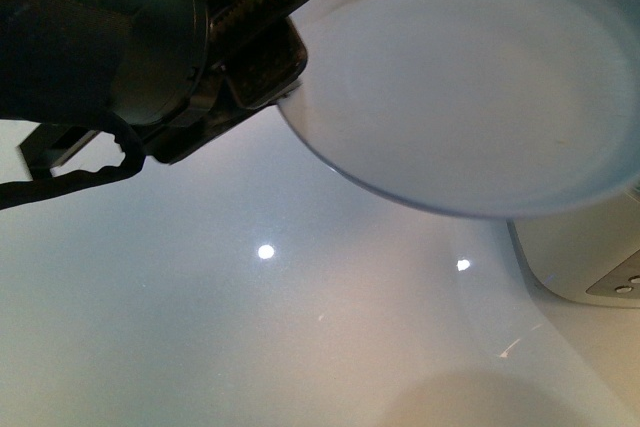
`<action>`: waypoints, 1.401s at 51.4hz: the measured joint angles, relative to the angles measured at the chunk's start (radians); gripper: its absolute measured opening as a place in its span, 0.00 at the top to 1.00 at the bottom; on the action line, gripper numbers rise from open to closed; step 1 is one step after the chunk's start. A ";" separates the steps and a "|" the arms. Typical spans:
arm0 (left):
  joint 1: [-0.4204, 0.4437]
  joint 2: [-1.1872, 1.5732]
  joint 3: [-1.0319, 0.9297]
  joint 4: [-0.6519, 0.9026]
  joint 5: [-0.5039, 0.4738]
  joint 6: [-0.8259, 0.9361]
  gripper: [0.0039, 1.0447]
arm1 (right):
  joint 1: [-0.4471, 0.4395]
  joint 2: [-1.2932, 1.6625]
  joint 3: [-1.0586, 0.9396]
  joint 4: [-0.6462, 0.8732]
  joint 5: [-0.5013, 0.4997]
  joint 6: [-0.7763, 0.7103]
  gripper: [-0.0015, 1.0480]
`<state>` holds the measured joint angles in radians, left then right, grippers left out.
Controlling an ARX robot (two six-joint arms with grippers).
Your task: Left arm holds plate, right arm toasts bread
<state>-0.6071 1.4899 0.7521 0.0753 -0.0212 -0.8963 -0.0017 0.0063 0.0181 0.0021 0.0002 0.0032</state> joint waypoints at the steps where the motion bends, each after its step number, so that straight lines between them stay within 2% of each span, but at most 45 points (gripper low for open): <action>1: -0.006 0.000 0.013 -0.049 -0.065 -0.037 0.97 | 0.000 0.000 0.000 0.000 0.000 0.000 0.09; 7: -0.009 0.000 0.018 -0.104 -0.137 -0.124 0.97 | 0.000 0.000 0.000 0.000 0.000 0.000 0.09; 21: -0.010 0.000 0.026 -0.119 -0.135 -0.165 0.97 | 0.000 -0.001 0.000 0.000 0.000 0.000 0.09; 26: 0.013 -0.006 0.032 -0.140 -0.126 -0.154 0.97 | 0.000 -0.001 0.000 0.000 0.000 0.000 0.09; 45: 0.386 -0.126 0.042 -0.210 -0.025 0.117 0.97 | 0.000 -0.001 0.000 0.000 0.000 0.000 0.09; 50: 0.521 -0.136 -0.021 -0.168 0.027 0.228 0.97 | 0.000 -0.001 0.000 0.000 0.000 0.000 0.09; 60: 0.716 -0.124 -0.204 -0.008 0.092 0.316 0.97 | 0.000 -0.001 0.000 0.000 0.000 0.000 0.09; 72: 0.790 -0.002 -0.364 0.224 0.145 0.306 0.97 | 0.000 -0.001 0.000 0.000 0.000 0.000 0.09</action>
<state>0.1825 1.4879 0.3885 0.2993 0.1242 -0.5903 -0.0017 0.0055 0.0181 0.0017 0.0002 0.0029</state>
